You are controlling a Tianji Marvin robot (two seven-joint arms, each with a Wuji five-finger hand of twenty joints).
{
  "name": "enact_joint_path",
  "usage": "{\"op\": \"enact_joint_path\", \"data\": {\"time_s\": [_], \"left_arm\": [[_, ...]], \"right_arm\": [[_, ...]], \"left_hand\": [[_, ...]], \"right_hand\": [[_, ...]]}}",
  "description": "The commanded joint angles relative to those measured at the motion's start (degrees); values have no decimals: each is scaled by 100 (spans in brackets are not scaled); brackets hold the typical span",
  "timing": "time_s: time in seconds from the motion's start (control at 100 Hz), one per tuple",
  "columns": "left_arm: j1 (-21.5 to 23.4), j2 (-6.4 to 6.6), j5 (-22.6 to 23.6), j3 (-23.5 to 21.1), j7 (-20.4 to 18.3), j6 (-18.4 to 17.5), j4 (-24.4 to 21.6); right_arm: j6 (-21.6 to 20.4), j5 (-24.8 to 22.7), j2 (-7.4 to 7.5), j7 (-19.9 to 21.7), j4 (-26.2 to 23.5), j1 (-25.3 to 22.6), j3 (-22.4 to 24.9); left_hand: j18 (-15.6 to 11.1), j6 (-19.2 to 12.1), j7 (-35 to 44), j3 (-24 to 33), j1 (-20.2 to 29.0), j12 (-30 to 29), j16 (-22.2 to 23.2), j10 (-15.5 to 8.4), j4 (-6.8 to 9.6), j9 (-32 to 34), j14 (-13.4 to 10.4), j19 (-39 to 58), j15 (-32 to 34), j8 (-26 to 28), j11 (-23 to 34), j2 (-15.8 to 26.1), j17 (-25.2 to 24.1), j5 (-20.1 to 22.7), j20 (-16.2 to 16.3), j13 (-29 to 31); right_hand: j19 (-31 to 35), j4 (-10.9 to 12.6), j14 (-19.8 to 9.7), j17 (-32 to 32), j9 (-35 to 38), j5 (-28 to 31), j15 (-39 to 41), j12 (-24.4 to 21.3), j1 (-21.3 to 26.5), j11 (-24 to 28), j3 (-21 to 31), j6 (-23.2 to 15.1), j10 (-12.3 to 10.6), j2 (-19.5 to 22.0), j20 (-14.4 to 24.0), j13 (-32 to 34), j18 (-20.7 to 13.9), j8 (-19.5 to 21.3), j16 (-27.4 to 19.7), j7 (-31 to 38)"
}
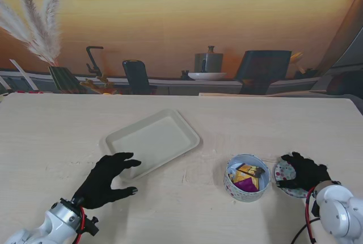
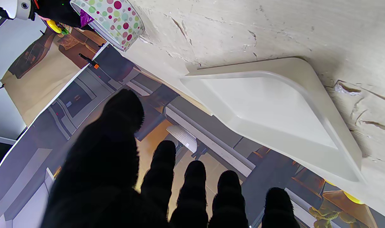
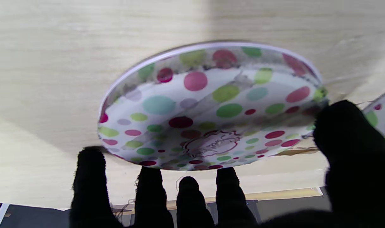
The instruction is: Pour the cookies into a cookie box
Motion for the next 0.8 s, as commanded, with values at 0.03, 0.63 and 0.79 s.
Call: {"op": "enact_joint_path", "data": {"time_s": [0.03, 0.63, 0.79], "left_arm": [[66, -24, -21, -14, -112, 5, -69], [85, -28, -129, -43, -149, 41, -97], [101, -30, -139, -59, -147, 30, -106]], "right_arm": [[-3, 20, 10, 195, -2, -65, -49], [122, 248, 12, 213, 204, -60, -238], [76, 384, -4, 134, 231, -107, -235]], "left_hand": [[43, -115, 10, 61, 17, 34, 117, -48, 29, 44, -1, -119, 20, 37, -6, 222, 7, 119, 46, 55], [31, -133, 37, 68, 64, 27, 113, -49, 60, 54, -5, -138, 33, 57, -14, 256, -18, 182, 23, 65], [36, -137, 47, 70, 70, 26, 116, -48, 66, 66, 2, -135, 45, 62, -11, 255, -9, 203, 20, 84]], "right_hand": [[209, 63, 87, 157, -52, -84, 118, 68, -137, 95, 51, -50, -5, -163, 21, 95, 230, 133, 57, 35], [1121, 15, 245, 774, -33, -224, 710, 295, -318, 839, 354, -67, 38, -578, 445, 742, 567, 30, 460, 395], [862, -11, 300, 714, -125, -152, 505, 320, -138, 116, 348, -54, 42, -723, 241, 526, 597, 307, 318, -259]]}}
